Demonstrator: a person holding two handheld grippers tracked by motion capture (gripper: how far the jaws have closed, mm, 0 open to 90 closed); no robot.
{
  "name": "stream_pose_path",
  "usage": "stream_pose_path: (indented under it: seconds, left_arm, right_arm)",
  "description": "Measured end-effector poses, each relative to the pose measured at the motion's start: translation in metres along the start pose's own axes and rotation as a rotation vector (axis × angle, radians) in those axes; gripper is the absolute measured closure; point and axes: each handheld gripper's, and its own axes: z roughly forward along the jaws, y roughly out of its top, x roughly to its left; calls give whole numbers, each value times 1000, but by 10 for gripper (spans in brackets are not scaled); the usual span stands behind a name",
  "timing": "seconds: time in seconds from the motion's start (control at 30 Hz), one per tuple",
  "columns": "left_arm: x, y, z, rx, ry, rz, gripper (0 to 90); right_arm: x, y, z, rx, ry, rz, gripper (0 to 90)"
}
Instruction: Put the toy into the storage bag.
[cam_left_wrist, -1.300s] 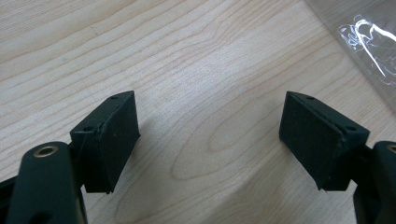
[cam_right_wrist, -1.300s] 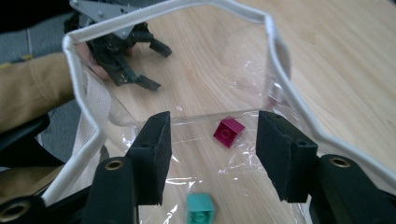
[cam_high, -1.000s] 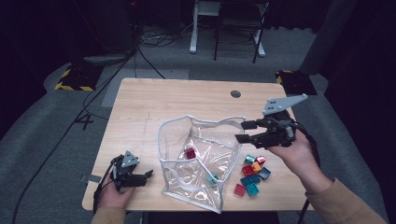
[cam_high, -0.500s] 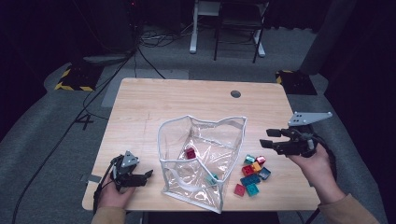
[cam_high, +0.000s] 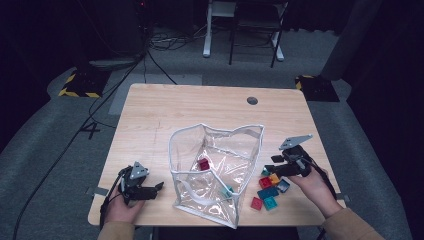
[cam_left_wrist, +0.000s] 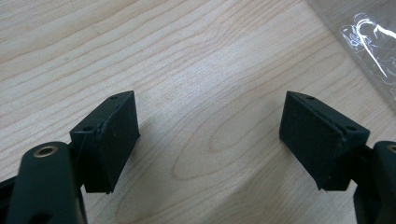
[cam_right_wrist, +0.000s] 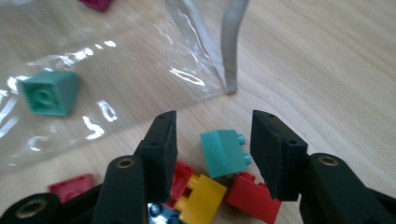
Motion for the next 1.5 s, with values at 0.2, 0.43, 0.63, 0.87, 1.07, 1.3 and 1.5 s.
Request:
stream_pose_path:
  seconds: [0.2, 0.43, 0.63, 0.87, 1.07, 1.3, 1.5]
  left_arm:
    - [0, 0, 0, 0, 0, 0, 203]
    - [0, 0, 0, 0, 0, 1, 203]
    - [0, 0, 0, 0, 0, 0, 203]
    - [0, 0, 0, 0, 1, 0, 201]
    - [0, 0, 0, 0, 1, 0, 201]
    - [0, 0, 0, 1, 1, 0, 201]
    - [0, 0, 0, 1, 1, 0, 201]
  right_arm:
    - [-7, -8, 26, 64, 12, 16, 534]
    - [-12, -12, 46, 134, 1, 28, 599]
    - [-17, -10, 49, 123, -20, 33, 600]
    - [-18, -11, 57, 131, -53, 31, 567]
    - [-18, -10, 50, 116, -30, 56, 570]
    - [-12, 6, 12, 33, 26, 61, 570]
    - [-5, 24, -21, -20, 54, 35, 570]
